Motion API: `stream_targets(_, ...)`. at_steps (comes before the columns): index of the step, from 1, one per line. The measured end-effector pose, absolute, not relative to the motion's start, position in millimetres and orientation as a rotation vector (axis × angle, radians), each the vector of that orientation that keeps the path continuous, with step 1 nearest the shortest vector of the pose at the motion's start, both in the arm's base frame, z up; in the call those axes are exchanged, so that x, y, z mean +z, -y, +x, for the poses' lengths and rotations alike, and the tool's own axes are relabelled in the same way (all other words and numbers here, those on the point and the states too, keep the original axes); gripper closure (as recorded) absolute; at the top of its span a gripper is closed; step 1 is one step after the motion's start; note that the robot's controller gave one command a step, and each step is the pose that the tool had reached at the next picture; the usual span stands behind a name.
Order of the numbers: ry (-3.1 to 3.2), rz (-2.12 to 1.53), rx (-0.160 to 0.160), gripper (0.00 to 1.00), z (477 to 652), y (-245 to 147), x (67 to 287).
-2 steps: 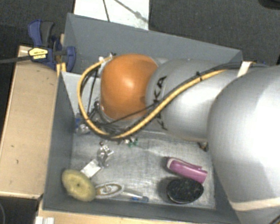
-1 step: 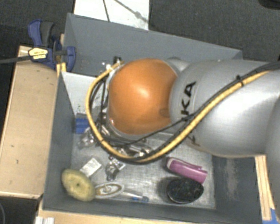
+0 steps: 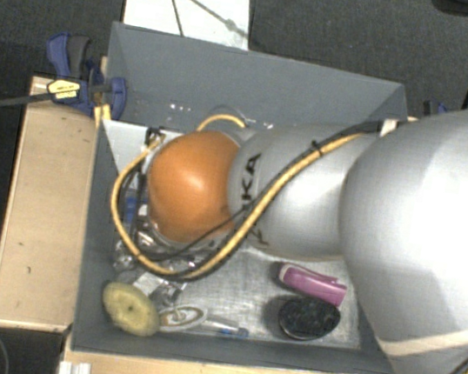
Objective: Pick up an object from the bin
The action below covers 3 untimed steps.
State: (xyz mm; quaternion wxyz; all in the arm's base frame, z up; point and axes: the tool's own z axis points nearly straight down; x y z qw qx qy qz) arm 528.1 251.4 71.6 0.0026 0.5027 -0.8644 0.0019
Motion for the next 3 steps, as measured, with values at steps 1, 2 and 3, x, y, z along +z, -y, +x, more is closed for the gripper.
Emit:
stream_targets(1,2.717,1.573,-0.002,1.00,527.4,-254,73)
stream_targets(2,2.745,1.552,0.001,1.00,534.6,-247,168)
stream_targets(3,2.757,1.529,0.001,1.00,533.4,-242,233)
